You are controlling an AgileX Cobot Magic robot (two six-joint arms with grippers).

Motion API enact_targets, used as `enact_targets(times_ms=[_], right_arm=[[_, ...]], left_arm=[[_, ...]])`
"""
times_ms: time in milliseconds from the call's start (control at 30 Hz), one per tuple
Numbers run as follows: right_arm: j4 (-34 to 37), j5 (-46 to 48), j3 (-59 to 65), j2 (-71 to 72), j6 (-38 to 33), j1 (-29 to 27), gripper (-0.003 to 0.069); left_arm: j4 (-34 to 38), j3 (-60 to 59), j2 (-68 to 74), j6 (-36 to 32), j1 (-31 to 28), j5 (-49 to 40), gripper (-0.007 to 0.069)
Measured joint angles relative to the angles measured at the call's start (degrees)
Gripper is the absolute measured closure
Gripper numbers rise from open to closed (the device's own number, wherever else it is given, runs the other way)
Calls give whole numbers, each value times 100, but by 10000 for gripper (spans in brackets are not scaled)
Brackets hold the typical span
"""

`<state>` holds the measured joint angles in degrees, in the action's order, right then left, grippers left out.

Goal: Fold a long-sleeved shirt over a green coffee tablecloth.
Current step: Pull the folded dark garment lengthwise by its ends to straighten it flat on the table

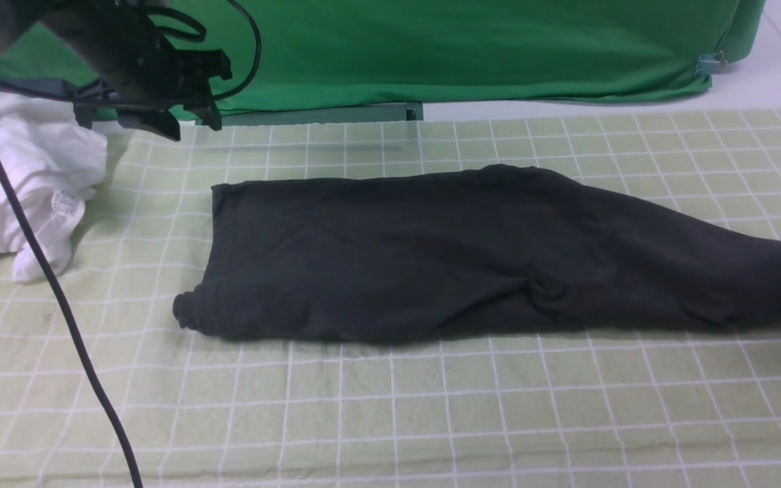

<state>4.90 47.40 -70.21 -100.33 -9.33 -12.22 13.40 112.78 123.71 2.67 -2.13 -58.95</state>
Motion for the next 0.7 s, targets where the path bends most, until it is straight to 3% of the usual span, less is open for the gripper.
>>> enact_targets(times_ms=[167,233,300,333,367,400,467,600,700], right_arm=[[6,-330,0,-71,18,0,228],[6,-368,0,-176,18,0,260],[6,-374,0,-264,-4,0,330],[6,-381,0,-366,-15,0,433],[6,-385,0,-393,-15,0,462],[-12,-440,0,-494,-15,0,566],[-133,-559,0,-583,-15,0,619],[-563,-737,0,-653,98,0,605],[-748,-789,0,-678,235,0,524]], left_arm=[[116,0,0,-6,0,0,230],[157,0,0,-6,0,-18,230],[177,0,0,-6,0,-55,230],[212,0,0,-6,0,-97,230],[220,0,0,-6,0,-102,230],[242,0,0,-6,0,-116,230],[270,0,0,-6,0,-115,230],[281,0,0,-6,0,-155,230],[305,0,0,-6,0,-168,230]])
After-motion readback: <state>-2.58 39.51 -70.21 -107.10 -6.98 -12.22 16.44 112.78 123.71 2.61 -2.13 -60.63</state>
